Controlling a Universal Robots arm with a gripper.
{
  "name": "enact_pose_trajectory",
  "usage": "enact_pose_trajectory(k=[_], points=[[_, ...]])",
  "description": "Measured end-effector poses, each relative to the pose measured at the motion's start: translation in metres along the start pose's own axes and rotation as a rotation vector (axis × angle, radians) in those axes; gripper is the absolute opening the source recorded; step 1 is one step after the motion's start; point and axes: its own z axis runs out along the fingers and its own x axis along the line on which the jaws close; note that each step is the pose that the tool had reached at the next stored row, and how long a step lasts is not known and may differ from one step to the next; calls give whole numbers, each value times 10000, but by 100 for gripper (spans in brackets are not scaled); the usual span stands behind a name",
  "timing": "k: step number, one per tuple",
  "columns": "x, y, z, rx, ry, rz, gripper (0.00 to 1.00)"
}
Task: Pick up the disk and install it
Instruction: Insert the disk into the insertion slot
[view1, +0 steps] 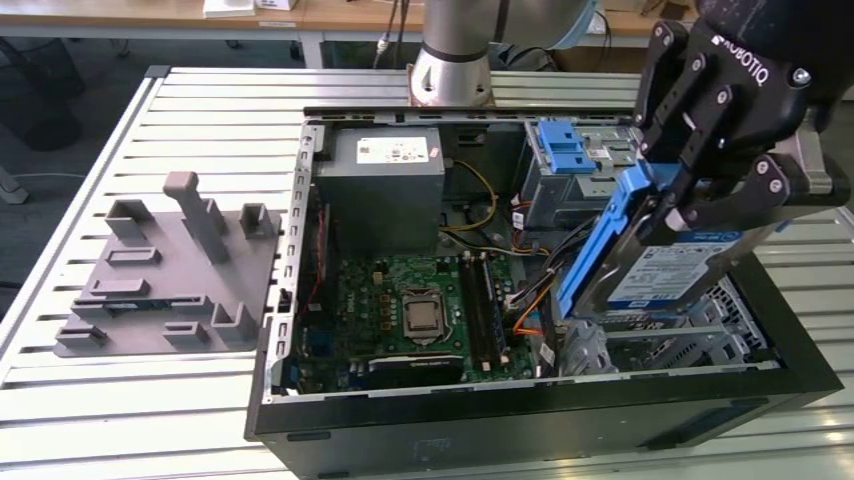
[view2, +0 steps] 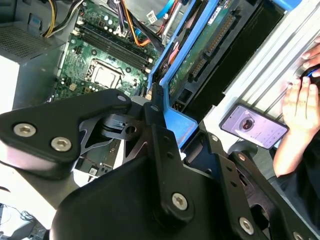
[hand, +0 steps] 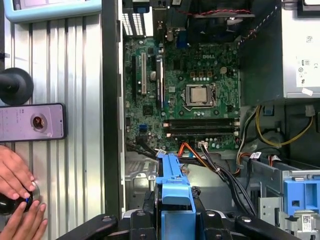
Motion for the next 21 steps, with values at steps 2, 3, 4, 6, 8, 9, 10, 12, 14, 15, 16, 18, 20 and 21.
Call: enact_pose_trajectory(k=[2, 3, 4, 6, 8, 9, 10, 12, 14, 15, 16, 18, 20, 21], points=[[3, -21, 6, 3, 2, -37, 36], [3, -41, 11, 4, 2, -44, 36], [2, -62, 16, 4, 2, -46, 36], [1, -109, 25, 3, 2, -47, 36], [0, -151, 34, 3, 3, -47, 36], [0, -171, 38, 4, 3, -48, 36], [-1, -189, 43, 3, 2, -48, 36], [-1, -221, 52, 4, 3, -48, 36], [-2, -239, 55, 3, 5, -48, 36], [-2, -239, 55, 3, 5, -47, 36], [-2, -239, 56, 3, 4, -47, 36], [-2, -239, 56, 3, 3, -46, 36], [-2, -239, 56, 3, 3, -48, 36], [-2, -240, 56, 3, 3, -47, 36]])
